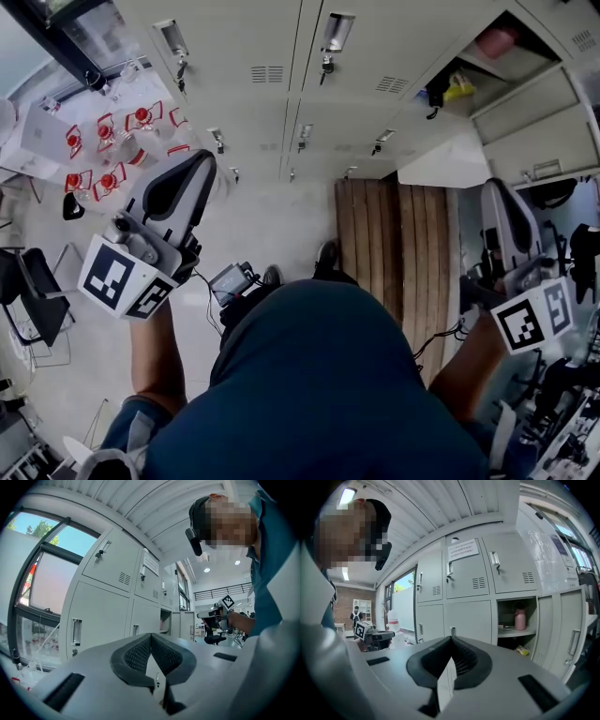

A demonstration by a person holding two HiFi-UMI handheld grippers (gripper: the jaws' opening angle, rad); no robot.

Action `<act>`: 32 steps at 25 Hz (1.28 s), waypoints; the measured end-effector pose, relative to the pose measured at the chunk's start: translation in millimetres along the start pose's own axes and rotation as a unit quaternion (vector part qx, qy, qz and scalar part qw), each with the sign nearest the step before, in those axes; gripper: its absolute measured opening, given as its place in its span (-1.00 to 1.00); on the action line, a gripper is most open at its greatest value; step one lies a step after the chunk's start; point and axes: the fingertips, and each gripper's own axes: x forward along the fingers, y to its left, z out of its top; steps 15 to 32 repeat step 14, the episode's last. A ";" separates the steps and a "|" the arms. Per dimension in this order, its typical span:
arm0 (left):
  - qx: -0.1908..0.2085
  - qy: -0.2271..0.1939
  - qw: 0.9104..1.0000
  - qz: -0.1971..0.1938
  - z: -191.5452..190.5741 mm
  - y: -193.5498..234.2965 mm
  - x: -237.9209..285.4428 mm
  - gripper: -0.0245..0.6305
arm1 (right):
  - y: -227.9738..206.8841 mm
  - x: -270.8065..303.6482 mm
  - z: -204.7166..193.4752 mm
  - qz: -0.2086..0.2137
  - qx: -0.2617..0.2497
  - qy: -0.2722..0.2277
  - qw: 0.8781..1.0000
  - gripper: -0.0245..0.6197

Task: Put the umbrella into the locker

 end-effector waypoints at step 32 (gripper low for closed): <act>-0.008 -0.004 1.000 -0.018 -3.5 -9.1 -14.1 -0.87 | 10.9 -17.4 -7.7 -0.021 0.008 0.004 1.000 -0.81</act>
